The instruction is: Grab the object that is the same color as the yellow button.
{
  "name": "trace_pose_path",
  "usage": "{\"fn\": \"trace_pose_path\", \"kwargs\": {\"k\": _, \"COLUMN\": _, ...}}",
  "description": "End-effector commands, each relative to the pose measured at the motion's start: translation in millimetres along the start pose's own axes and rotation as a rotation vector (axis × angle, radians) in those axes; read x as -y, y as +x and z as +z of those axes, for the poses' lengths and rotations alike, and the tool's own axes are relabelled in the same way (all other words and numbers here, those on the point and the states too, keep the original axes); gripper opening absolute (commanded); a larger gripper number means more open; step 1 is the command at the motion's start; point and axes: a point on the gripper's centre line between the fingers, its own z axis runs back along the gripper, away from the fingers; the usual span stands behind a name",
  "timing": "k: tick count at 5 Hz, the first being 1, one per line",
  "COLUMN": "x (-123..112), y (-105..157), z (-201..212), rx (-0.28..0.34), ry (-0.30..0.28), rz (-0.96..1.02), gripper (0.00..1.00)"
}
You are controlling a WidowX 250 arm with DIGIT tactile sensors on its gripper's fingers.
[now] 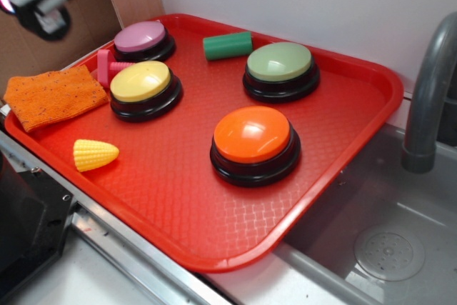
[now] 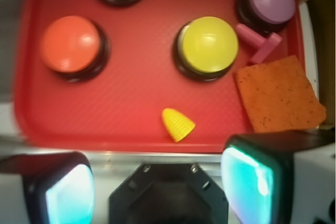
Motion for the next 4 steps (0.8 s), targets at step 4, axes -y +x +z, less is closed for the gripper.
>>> {"fn": "trace_pose_path", "kwargs": {"k": 4, "x": -43.2, "y": -15.8, "z": -159.7, "rx": -0.210, "ry": -0.051, "rz": 0.036, "gripper": 1.00}}
